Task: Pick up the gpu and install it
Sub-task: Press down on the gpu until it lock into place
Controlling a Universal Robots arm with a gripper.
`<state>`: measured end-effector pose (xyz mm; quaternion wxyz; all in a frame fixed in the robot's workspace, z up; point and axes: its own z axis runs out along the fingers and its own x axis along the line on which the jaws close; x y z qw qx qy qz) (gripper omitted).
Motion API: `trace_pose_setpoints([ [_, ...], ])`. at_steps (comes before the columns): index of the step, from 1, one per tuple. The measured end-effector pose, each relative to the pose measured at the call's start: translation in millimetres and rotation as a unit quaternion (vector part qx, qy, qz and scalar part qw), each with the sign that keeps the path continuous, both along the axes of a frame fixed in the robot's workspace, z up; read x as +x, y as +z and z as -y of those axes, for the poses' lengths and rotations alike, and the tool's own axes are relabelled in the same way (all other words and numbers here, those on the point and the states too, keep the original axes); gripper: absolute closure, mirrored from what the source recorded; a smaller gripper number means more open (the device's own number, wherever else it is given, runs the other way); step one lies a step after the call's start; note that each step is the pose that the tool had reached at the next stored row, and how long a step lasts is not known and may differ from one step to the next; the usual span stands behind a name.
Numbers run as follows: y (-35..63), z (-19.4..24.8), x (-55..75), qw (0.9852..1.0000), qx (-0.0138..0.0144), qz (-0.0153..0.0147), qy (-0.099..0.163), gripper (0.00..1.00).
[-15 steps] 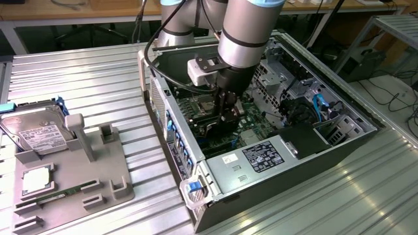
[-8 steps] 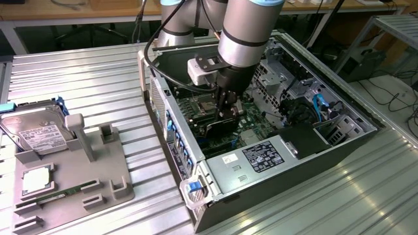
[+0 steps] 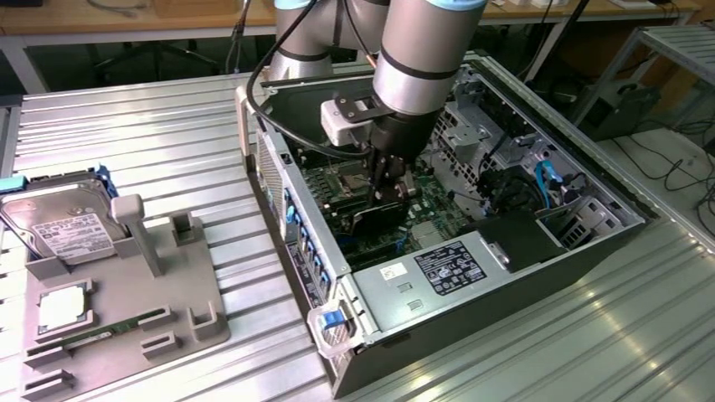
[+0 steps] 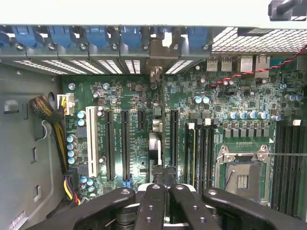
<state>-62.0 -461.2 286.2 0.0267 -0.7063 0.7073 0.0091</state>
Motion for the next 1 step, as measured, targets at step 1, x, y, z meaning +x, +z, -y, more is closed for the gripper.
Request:
trace_pose_setpoints([
  [1,0.0,0.0,0.0,1.0,0.0,0.0,0.0,0.89],
])
